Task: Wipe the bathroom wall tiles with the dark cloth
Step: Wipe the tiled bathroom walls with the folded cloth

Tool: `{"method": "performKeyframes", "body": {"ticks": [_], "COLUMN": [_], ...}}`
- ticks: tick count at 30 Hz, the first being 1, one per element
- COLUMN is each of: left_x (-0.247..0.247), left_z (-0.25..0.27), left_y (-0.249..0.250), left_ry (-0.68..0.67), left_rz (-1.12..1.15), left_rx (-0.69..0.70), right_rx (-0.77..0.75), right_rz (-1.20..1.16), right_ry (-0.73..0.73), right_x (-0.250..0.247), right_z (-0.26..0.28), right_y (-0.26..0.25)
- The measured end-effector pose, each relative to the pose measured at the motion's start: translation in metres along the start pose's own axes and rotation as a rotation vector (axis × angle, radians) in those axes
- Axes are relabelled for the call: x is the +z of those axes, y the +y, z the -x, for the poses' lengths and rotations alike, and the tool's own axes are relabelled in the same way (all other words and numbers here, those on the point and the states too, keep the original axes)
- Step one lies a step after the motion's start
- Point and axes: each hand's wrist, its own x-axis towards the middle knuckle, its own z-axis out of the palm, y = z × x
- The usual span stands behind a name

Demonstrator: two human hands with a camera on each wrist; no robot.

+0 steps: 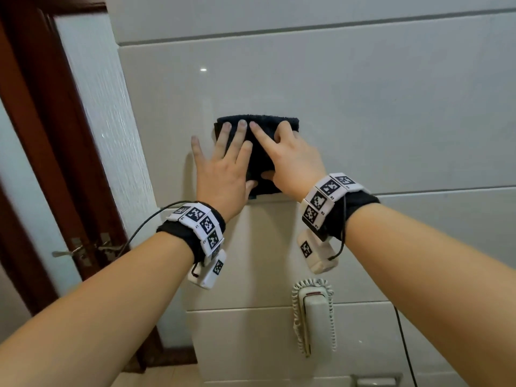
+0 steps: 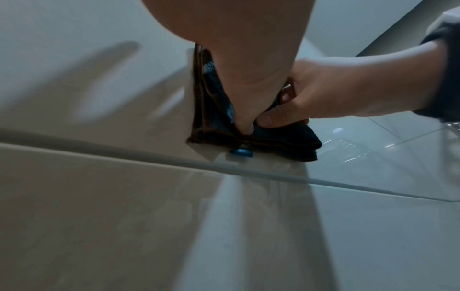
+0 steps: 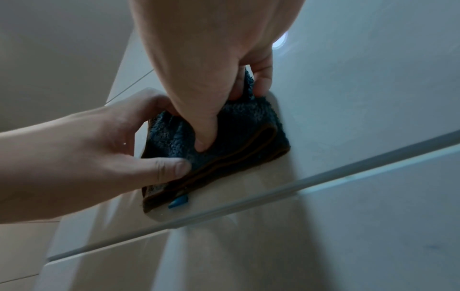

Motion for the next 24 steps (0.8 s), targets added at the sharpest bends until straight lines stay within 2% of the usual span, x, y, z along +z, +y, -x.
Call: {"method": "performKeyframes", "body": {"ticks": [13,24], "left_x": [-0.022,-0.035], "left_z": [-0.065,-0.102], "left_y": [0.145,0.257], "left_ry": [0.018,0.025], "left_rz": [0.017,0.099], "left_rx": [0.116,0.174], "right_rx": [0.107,0.199], "right_rz": [0.019,0.062], "right_ry": [0.012,0.031], "right_x": [-0.030,-0.042], "right_z": [0.046,0.089], "right_y": [0.154,0.263]}}
